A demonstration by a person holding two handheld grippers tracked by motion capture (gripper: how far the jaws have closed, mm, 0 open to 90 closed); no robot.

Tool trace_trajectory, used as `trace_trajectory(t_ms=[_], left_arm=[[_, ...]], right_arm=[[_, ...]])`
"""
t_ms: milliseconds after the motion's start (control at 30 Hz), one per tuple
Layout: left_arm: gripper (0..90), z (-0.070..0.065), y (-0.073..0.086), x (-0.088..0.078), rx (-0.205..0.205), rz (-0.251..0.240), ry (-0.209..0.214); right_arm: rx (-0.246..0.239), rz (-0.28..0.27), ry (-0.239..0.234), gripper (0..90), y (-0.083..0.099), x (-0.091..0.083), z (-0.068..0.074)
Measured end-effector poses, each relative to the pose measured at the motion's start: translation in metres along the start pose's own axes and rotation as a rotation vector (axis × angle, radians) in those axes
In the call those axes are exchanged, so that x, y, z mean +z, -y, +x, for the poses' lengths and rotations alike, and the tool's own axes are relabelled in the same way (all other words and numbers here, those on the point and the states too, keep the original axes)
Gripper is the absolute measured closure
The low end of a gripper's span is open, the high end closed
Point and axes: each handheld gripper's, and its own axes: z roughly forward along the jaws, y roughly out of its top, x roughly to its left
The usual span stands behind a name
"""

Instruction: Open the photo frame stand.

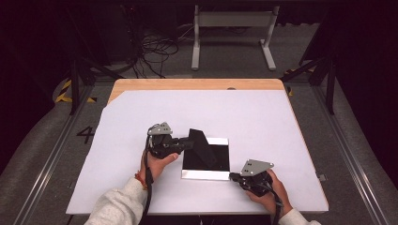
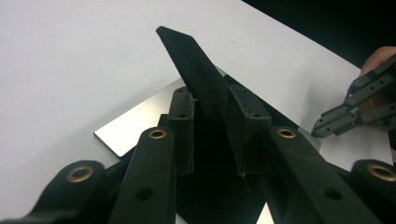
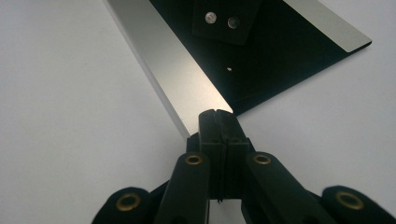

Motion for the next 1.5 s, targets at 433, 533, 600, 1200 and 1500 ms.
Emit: trace_trajectory(t_ms=[433,533,600,1200,1500], left_arm=[[59.7,0.001,-0.007,0.003,0.046,-0.017,-0.024],[60.8,0.005,-0.007,0.006,0.037,-0.029,-0.018],[63.9,0.007,-0.006,0.008,0.025,-0.025,-0.013],[79.9,0.011,-0.004,0.003,-0.095,-0.086,0.091],[77.6,0.002,-0.004,-0.001,-0.022,-0.095,0.055]], right_arm=[[-0.001,0.002,-0.002,90.0,-0.001,0.000,0.000],[-0.002,0.001,0.000,90.0,-0.001,0.001,0.000],[-0.001,0.000,-0.002,90.0,-0.001,0.001,0.000],[-0.012,-0.005,-0.006,86.9,-0.001,-0.002,0.001],[-0.012,0.000,-0.012,86.3,0.000,-0.001,0.002]])
